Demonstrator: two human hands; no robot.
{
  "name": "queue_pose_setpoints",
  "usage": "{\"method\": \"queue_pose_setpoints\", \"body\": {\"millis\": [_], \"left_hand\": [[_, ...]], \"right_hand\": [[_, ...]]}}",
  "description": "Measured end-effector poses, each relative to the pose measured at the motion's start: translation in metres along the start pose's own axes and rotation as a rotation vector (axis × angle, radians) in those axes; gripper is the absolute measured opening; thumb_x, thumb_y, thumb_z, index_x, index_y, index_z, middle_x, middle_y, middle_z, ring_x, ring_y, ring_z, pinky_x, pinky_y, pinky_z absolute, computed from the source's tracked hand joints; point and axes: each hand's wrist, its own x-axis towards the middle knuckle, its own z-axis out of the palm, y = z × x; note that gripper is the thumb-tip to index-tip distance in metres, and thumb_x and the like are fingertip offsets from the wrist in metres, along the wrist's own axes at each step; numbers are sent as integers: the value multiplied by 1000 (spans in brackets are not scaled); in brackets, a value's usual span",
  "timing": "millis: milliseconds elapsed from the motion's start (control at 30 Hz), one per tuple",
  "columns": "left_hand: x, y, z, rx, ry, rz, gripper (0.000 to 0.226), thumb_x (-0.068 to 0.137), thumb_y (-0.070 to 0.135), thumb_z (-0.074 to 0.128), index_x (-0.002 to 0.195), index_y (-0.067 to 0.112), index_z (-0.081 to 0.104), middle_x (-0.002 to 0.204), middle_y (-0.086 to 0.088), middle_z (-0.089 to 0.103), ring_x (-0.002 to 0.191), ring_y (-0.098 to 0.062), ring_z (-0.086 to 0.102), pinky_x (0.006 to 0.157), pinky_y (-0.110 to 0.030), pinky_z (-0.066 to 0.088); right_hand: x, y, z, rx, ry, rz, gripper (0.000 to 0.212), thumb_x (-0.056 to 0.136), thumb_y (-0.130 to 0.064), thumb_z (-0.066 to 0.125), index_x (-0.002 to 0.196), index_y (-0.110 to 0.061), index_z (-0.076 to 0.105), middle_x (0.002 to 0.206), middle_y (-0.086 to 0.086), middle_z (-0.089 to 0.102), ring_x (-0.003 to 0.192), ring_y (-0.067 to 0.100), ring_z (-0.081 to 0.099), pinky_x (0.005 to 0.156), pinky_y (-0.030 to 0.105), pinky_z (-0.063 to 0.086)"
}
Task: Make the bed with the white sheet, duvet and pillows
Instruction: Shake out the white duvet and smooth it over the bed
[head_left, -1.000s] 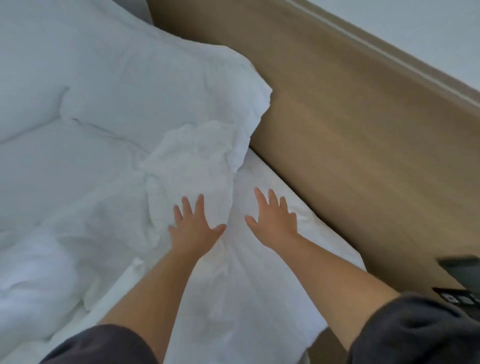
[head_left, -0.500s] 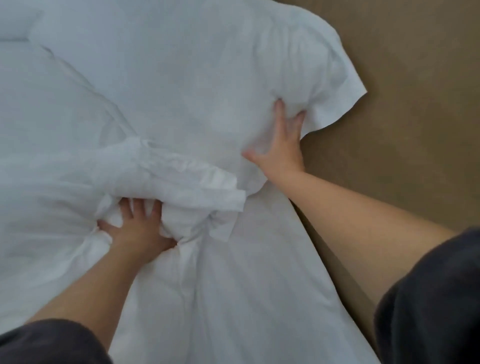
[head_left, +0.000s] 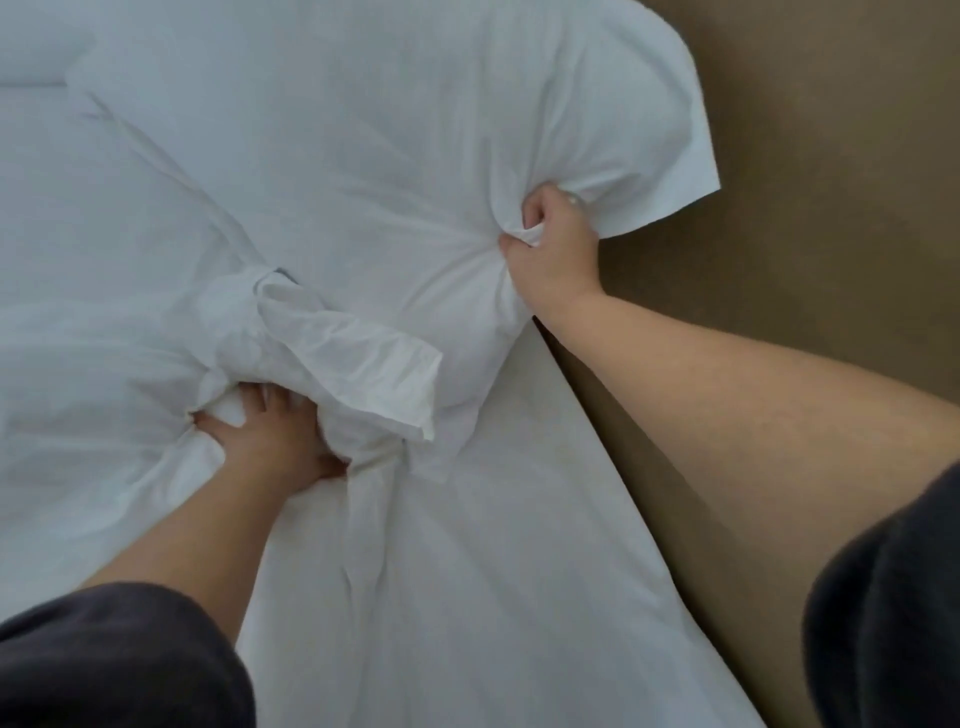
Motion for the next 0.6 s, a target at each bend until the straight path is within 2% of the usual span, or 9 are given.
{"method": "queue_pose_setpoints", "body": {"millis": [100,133,200,233,300,400,467,533,600], "left_hand": [[-42,3,-9,-166,-69,-175,117,79,64,64,153,6,-6,159,-19,-7,146,-40,-1,116,-58,16],[-60,4,-9,-222,-122,-187,111,82,60,63,153,7,-3,160,-20,-2,147,-39,4,116,-56,16],[-91,7,-3,-193,-230,-57,102,84,63,56,155,19,-3,162,-10,-1,148,-32,4,116,-56,13],[-104,10,-4,-277,-239,23,98,84,59,59,155,21,4,162,-8,6,148,-29,7,118,-51,14],[-135,22,-24,-769,-216,55,77,89,43,63,150,19,25,158,-4,22,145,-25,21,117,-39,20],[-195,37,-80,-1600,-322,-189,45,102,35,42,142,14,42,145,-4,43,133,-28,41,98,-39,43],[-241,30,-112,-2017,-430,-292,43,105,37,27,133,11,46,127,1,51,125,-26,46,102,-41,41],[-278,14,-141,-2160,-345,-228,44,105,39,19,121,15,53,110,5,62,120,-27,49,109,-38,32],[-313,-2,-166,-2060,-238,-181,53,103,50,16,123,19,54,109,1,66,121,-29,51,104,-36,38]], "right_hand": [[-6,-35,-35,-35,-39,-70,42,81,-1,64,66,-24,31,82,-3,44,68,9,39,60,10,32],[-8,-47,-49,-38,-49,-66,42,81,-3,64,66,-24,31,85,-1,44,67,10,39,59,10,32],[-16,-71,-78,-32,-57,-19,40,82,-4,63,66,-23,31,85,-2,43,67,9,39,58,11,33],[-24,-83,-92,-22,-59,16,40,82,-5,63,67,-23,31,83,-5,42,66,8,39,57,11,33],[-45,-109,-116,5,-50,91,39,82,-6,64,67,-23,32,79,-8,40,65,5,38,56,10,33],[-84,-146,-149,39,-21,193,38,82,-8,65,66,-23,34,73,-10,39,62,5,37,55,15,30],[-115,-173,-175,52,-3,237,38,82,-8,65,65,-23,34,68,-9,36,60,7,34,56,20,28],[-143,-198,-202,41,1,249,40,80,-5,65,64,-22,32,65,-8,34,59,9,31,55,21,28],[-176,-225,-233,25,0,266,43,78,-2,64,63,-22,29,64,-8,31,58,10,29,51,19,26]]}}
